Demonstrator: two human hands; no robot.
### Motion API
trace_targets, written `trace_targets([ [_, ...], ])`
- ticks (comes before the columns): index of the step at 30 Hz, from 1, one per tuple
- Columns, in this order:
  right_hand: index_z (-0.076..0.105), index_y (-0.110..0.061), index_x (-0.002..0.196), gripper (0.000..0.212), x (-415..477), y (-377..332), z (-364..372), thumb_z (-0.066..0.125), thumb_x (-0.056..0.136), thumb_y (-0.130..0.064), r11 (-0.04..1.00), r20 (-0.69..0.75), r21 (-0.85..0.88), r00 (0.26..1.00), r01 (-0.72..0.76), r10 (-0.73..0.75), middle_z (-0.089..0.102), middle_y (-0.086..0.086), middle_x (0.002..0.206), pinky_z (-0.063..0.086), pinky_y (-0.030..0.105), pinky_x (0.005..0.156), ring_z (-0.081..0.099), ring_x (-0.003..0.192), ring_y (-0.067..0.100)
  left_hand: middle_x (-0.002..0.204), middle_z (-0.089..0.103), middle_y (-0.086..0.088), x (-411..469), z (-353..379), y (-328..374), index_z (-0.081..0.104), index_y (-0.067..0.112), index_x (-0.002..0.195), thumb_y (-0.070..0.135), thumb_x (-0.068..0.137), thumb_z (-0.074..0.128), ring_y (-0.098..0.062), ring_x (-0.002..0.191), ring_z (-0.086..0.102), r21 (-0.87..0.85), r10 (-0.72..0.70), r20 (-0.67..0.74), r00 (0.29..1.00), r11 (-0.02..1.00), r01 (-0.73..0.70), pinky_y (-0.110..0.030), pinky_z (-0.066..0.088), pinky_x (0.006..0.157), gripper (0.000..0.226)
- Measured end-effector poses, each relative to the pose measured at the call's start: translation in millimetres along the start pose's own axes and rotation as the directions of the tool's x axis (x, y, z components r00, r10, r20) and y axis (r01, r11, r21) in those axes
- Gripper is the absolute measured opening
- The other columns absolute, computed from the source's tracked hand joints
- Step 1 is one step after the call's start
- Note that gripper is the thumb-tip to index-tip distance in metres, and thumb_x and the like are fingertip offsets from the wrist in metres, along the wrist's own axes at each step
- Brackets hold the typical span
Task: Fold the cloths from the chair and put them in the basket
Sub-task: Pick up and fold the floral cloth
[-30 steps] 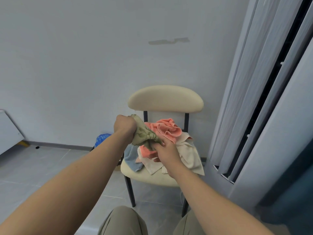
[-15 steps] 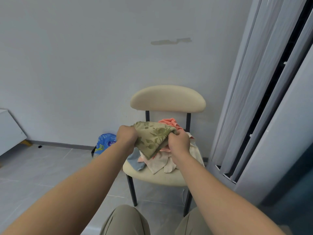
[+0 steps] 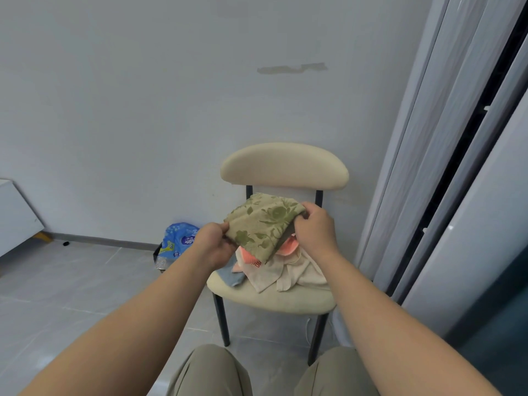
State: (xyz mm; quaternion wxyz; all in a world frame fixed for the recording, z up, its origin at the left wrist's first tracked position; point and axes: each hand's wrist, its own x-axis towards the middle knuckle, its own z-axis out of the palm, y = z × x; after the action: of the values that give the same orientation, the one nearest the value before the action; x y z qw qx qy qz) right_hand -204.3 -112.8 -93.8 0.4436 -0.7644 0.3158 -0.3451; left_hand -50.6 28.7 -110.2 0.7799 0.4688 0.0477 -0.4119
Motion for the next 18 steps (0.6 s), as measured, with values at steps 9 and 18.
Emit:
trace_targets([
  [9,0.074,-0.021,0.098,0.046,11.7,-7.7,-6.9,0.045,0.091,0.014,0.887,0.08,0.434,0.987,-0.16,0.139,0.078,0.004,0.093,0.062,0.037,0.07,0.074,0.091,0.022,0.107,0.073,-0.015,-17.4,-3.9,0.4,0.063,0.001,0.125,-0.012,0.092,0.032,-0.023,0.077,0.074,0.087,-0.073,0.25,0.965,0.995,0.052,-0.03,0.06,0.062,0.048],
  [18,0.071,-0.011,0.102,0.032,12.7,-13.3,-12.4,0.051,0.093,0.013,0.825,0.32,0.489,0.938,-0.283,0.132,0.072,0.009,0.082,0.051,0.025,0.05,0.068,0.065,0.018,0.126,0.07,-0.017,-24.3,9.7,8.4,0.069,0.01,0.129,0.055,0.09,0.065,-0.036,0.121,0.065,0.453,-0.174,0.281,0.944,0.891,0.029,-0.051,0.047,0.108,0.059],
])
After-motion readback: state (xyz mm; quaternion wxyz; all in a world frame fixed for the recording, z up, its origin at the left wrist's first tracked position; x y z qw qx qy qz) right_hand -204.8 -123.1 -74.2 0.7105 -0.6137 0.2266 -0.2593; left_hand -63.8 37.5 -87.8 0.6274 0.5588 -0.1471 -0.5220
